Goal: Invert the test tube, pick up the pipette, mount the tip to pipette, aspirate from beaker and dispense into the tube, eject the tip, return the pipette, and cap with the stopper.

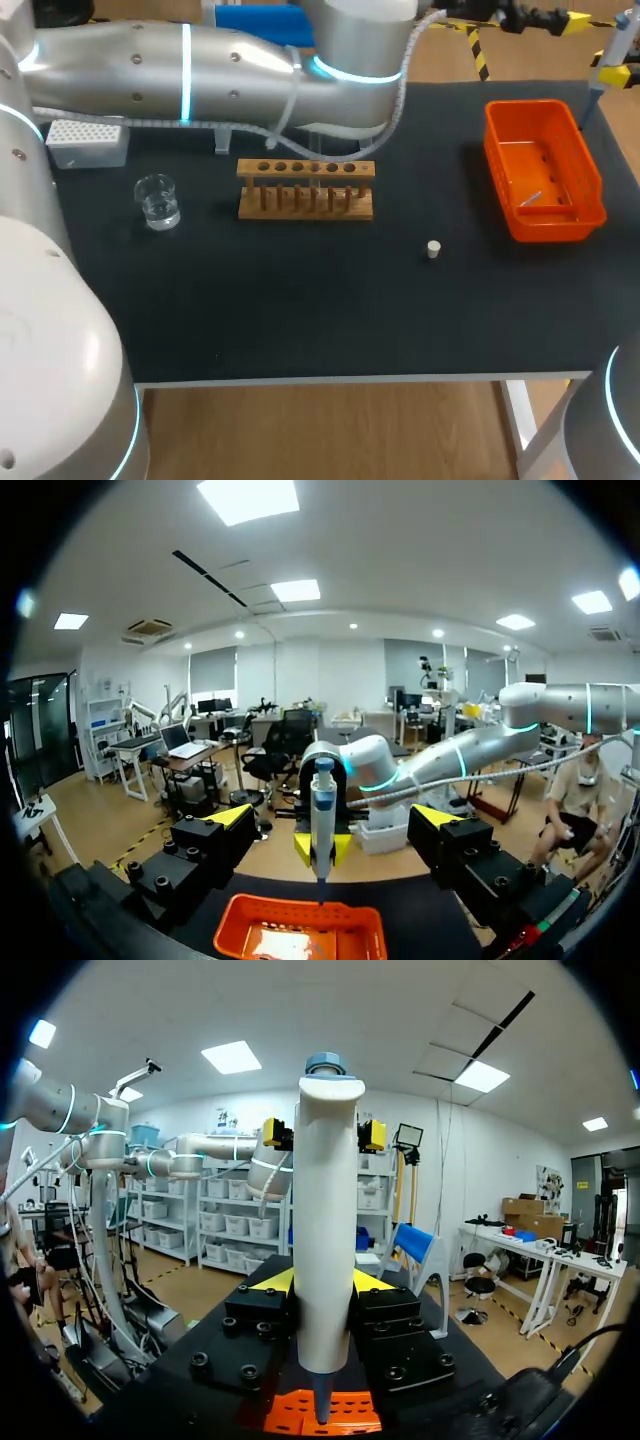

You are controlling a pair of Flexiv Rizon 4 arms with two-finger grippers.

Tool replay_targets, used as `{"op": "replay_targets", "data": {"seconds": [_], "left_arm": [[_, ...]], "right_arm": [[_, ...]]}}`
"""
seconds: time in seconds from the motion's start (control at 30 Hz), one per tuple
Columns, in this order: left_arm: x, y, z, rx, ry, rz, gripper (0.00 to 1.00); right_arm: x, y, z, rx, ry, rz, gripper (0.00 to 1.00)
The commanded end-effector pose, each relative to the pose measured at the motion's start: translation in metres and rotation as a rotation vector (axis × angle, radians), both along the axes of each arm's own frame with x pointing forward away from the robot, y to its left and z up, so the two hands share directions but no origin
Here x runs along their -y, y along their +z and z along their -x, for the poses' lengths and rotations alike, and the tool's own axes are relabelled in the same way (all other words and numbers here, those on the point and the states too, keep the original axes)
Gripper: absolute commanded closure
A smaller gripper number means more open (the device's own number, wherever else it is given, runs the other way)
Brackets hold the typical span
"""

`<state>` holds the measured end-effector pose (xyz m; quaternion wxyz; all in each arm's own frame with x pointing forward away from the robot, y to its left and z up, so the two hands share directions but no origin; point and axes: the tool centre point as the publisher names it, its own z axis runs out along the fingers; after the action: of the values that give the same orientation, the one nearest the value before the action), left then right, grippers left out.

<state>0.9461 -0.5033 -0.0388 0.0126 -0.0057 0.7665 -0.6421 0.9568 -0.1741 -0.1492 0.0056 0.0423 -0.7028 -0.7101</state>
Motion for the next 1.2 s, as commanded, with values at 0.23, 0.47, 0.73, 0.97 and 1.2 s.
{"op": "replay_targets", "data": {"seconds": [0.23, 0.47, 0.73, 0.97, 1.2], "left_arm": [[-0.059, -0.012, 0.027, -0.009, 0.023, 0.021, 0.00], [-0.090, -0.024, 0.044, -0.006, 0.059, 0.042, 0.00], [-0.120, -0.038, 0.065, 0.016, 0.073, 0.076, 0.00], [-0.146, -0.054, 0.083, 0.002, 0.102, 0.079, 0.00], [-0.173, -0.068, 0.103, -0.034, 0.194, 0.065, 0.00]], "right_arm": [[0.002, 0.001, -0.002, 0.000, 0.006, 0.003, 1.00], [0.002, 0.001, -0.002, 0.000, 0.006, 0.003, 1.00], [0.002, 0.001, -0.002, 0.000, 0.006, 0.003, 1.00], [0.002, 0.001, -0.002, 0.000, 0.006, 0.003, 1.00], [0.002, 0.001, -0.002, 0.000, 0.006, 0.003, 1.00]]}}
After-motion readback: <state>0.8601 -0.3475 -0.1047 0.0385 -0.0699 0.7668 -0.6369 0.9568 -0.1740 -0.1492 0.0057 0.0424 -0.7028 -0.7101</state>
